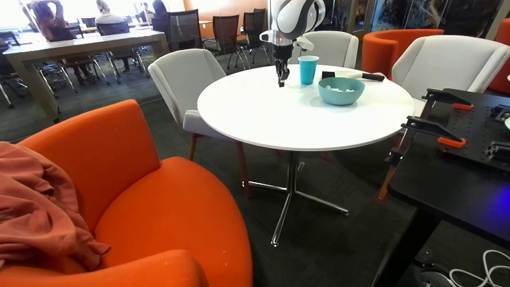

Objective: Move the light blue cup to the right, move the green bowl to the right, stir the contents in the bowl using the white spoon on the table

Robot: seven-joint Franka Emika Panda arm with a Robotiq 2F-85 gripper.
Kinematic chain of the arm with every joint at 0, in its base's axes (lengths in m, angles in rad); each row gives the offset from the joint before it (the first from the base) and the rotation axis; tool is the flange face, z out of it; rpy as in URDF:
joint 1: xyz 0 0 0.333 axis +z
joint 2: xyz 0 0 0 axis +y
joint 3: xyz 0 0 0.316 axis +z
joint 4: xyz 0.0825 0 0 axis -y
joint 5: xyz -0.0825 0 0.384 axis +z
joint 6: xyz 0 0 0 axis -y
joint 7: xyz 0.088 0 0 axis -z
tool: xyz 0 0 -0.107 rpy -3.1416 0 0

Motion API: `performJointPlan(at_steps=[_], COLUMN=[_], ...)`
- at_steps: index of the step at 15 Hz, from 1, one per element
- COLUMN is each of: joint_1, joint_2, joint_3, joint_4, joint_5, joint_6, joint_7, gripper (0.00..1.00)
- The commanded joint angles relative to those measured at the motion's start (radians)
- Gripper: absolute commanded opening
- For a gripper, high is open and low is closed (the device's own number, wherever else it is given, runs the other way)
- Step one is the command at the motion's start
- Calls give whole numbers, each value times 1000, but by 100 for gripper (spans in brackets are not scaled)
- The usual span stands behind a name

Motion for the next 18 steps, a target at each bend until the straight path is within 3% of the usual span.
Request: performJointPlan(at_steps=[1, 3, 6, 10, 13, 14, 15, 18], joint_1=[87, 157, 219, 246, 230, 194, 191, 179], joint_2=[-192, -268, -362, -423, -398, -396, -394, -391], joint_3=[-86, -146, -168, -108, -50, -22, -10, 3], joint_4=[-176, -229, -279, -281, -257, -242, -242, -241], joint_5=[-114, -210, -349, -469, -532, -512, -516, -513], joint_6=[-69, -167, -363, -697, -902, -842, -860, -857], joint_7=[115, 204, 322, 396, 363, 378, 377, 376], gripper=[3, 3, 3, 3, 3, 3, 11, 11])
